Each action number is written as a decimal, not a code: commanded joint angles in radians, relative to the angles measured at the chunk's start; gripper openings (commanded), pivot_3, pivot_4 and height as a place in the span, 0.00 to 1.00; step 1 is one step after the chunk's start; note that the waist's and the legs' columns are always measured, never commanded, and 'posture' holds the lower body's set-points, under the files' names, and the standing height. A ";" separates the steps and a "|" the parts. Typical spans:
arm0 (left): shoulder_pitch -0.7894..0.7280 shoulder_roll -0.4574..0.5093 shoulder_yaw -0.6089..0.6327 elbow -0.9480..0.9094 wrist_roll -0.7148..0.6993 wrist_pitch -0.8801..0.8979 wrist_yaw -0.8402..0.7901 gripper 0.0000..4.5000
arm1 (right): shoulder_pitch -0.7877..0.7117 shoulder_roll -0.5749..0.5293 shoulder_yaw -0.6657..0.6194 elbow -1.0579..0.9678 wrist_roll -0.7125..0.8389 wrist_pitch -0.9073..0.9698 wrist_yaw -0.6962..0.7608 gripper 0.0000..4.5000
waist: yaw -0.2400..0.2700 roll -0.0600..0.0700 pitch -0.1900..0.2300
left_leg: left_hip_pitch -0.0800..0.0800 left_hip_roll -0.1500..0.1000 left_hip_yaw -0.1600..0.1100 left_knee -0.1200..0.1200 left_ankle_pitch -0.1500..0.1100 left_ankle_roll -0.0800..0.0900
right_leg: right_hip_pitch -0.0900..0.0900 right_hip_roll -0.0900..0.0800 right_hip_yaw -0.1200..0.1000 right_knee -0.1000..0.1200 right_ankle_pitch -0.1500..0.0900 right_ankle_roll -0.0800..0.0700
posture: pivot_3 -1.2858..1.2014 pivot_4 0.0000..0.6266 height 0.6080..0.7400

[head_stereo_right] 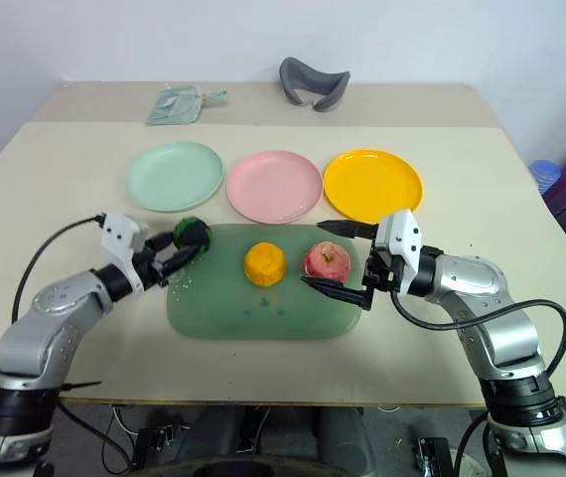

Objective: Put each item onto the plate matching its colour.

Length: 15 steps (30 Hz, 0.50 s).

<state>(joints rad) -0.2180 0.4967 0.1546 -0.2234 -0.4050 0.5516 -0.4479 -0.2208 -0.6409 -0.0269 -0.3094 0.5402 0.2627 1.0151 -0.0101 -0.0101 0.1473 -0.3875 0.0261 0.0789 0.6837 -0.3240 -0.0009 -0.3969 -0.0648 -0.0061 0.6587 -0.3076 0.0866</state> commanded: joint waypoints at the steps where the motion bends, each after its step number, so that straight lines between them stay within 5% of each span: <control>1: -0.103 -0.016 0.057 0.053 0.048 -0.024 0.110 0.60 | -0.036 0.030 -0.007 -0.004 -0.007 0.003 -0.046 1.00 | -0.001 0.000 0.000 | 0.000 0.000 0.000 0.000 0.000 0.000 | 0.000 0.000 0.000 0.000 0.000 0.000 | 0.52 0.24 1.00; 9: -0.359 -0.109 0.070 0.347 0.136 -0.090 0.286 0.60 | -0.096 0.071 0.012 0.021 -0.036 0.002 -0.091 1.00 | 0.002 -0.001 0.000 | -0.001 -0.001 0.001 0.001 0.000 0.000 | -0.001 0.001 0.000 0.002 0.000 0.000 | 0.52 0.24 1.00; 13: -0.425 -0.146 0.068 0.496 0.181 -0.167 0.338 0.99 | -0.102 0.083 0.012 0.024 -0.042 0.014 -0.110 1.00 | 0.001 -0.001 0.000 | -0.001 -0.001 0.001 0.001 0.000 0.000 | -0.002 0.001 0.000 0.002 0.000 0.000 | 0.52 0.24 1.00; 15: -0.428 -0.154 0.066 0.523 0.182 -0.186 0.327 0.99 | -0.101 0.087 0.011 0.025 -0.042 0.014 -0.117 1.00 | 0.000 -0.001 0.000 | -0.001 -0.001 0.001 0.001 0.000 0.000 | -0.002 0.001 0.000 0.002 0.000 0.000 | 0.52 0.24 1.00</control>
<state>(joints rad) -0.6319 0.3409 0.2139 0.3023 -0.2293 0.4008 -0.1196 -0.3091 -0.5632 -0.0055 -0.2693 0.4940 0.2796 0.9064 -0.0097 -0.0109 0.1475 -0.3890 0.0252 0.0801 0.6849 -0.3237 -0.0013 -0.3993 -0.0635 -0.0064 0.6615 -0.3074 0.0870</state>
